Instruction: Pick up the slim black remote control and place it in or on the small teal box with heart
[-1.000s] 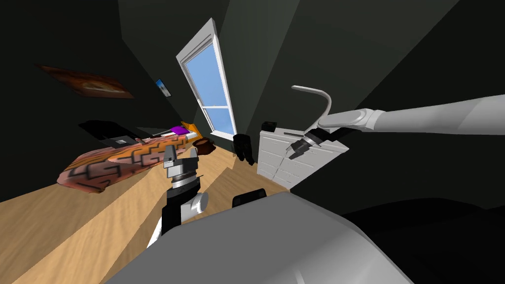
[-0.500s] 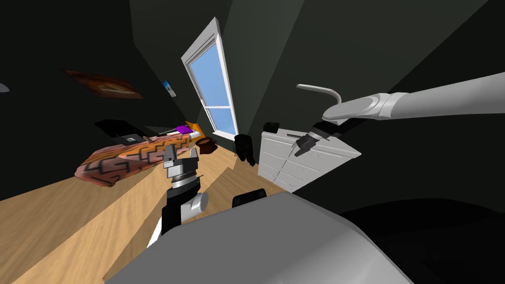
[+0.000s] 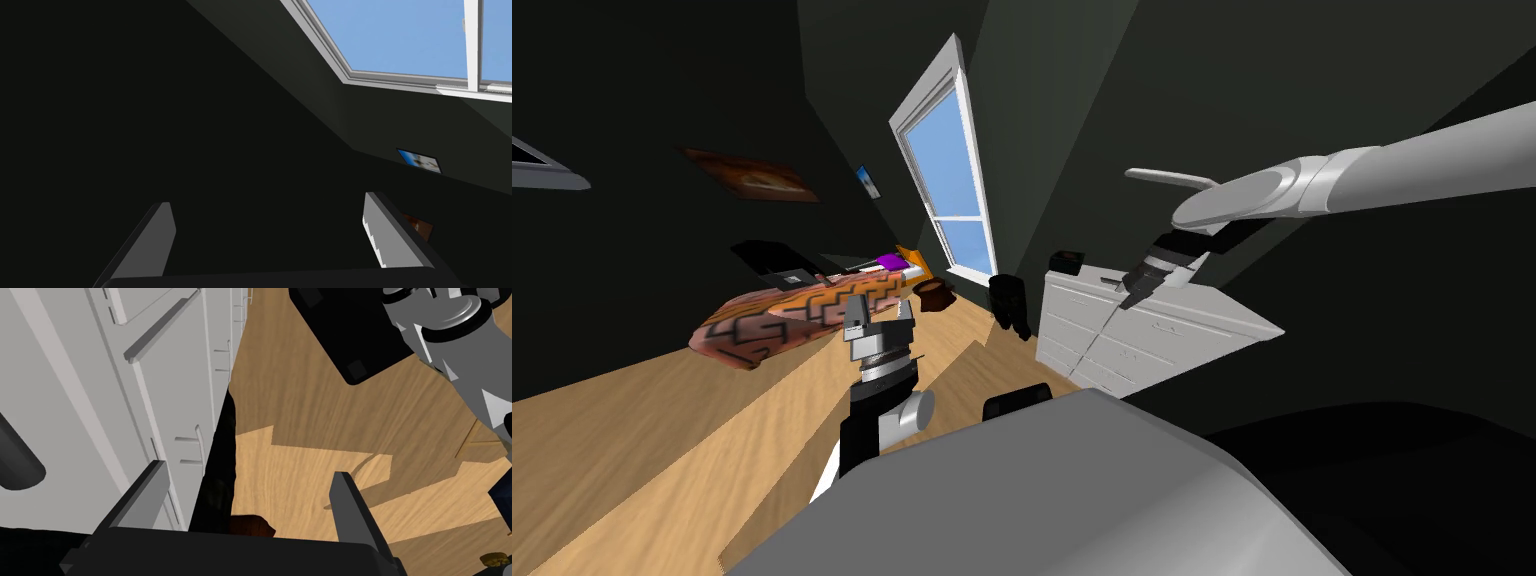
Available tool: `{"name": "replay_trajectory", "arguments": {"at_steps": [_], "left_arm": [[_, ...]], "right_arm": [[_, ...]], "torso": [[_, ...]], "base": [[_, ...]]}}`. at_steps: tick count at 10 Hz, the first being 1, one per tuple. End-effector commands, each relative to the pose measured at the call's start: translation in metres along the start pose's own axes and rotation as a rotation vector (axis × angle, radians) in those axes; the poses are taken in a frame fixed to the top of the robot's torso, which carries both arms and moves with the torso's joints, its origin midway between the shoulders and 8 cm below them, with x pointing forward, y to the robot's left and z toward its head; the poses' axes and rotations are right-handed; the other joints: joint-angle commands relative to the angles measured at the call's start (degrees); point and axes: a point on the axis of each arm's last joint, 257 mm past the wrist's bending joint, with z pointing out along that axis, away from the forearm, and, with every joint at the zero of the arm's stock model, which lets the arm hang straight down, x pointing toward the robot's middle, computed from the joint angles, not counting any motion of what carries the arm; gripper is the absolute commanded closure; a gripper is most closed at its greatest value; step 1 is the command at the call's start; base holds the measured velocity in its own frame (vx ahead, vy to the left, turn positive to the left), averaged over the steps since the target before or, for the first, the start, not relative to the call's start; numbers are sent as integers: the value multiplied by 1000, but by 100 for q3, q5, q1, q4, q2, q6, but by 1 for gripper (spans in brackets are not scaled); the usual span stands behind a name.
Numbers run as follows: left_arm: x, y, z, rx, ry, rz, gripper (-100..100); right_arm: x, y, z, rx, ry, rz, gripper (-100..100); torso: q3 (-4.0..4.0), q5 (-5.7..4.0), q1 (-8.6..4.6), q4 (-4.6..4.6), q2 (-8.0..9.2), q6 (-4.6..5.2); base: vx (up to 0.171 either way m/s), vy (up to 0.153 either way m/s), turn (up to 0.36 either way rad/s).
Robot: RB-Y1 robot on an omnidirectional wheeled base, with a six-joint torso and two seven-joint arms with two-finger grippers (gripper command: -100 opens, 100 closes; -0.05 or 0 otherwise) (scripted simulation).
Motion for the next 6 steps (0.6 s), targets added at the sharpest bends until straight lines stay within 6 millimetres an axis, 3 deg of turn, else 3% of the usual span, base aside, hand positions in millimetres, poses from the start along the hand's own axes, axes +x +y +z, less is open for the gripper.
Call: {"name": "replay_trajectory", "arguments": {"at_steps": [1, 3, 6], "left_arm": [[0, 0, 0, 0, 0, 0, 0], [0, 0, 0, 0, 0, 0, 0], [0, 0, 0, 0, 0, 0, 0]], "right_arm": [[12, -7, -13, 38, 63, 37, -100], [25, -13, -23, 66, 126, 82, -100], [46, -9, -17, 48, 191, 141, -100]], "torso": [[0, 0, 0, 0, 0, 0], [-14, -10, -32, -6, -24, 1], [-22, -11, -26, -10, -34, 1]], "base": [[157, -155, 147], [190, -189, 136], [167, -154, 89]]}}
